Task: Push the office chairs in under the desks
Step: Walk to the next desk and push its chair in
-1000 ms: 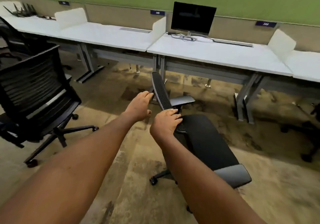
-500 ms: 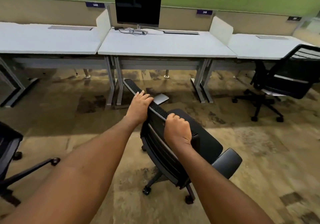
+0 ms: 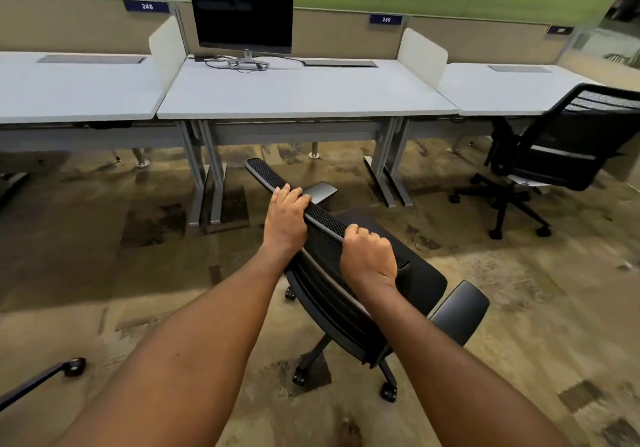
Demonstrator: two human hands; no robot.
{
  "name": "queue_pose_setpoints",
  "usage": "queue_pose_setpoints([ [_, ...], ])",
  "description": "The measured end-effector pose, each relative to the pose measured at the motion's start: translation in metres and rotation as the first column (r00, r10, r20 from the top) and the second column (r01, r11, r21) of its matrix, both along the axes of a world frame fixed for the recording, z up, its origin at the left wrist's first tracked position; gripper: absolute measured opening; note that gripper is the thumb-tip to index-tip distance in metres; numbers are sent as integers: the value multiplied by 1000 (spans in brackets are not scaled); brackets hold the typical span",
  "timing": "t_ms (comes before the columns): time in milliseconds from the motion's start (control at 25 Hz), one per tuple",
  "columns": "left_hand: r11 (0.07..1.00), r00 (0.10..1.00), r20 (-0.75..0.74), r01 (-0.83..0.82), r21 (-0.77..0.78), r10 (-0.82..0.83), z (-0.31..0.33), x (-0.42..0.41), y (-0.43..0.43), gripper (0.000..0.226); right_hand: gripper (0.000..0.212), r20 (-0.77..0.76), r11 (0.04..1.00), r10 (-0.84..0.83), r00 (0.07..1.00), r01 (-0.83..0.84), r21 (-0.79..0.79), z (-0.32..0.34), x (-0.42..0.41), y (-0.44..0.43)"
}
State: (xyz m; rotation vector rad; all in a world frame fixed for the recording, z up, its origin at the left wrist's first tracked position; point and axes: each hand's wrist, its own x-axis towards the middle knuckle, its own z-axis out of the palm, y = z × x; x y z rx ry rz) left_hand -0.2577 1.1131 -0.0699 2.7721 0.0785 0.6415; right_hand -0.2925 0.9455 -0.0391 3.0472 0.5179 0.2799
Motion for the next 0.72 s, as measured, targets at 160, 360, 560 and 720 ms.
queue_pose_setpoints([
  [160,999,999,1,-46,-24,46,-10,49,3,40,31,2,999,37,999,-37,-14,-8,54,2],
  [360,992,993,6,-118,-38,119,-14,126,-4,42,35,3,993,121,993,-121,-13,-13,146,-5],
  [560,981,981,14,-193,-28,193,-15,189,-8,40,37,16,981,192,981,-191,-13,-17,224,-10],
  [720,977,979,-9,-205,-66,205,-8,247,-5,46,41,36,979,204,978,-204,-14,-15,290,-7],
])
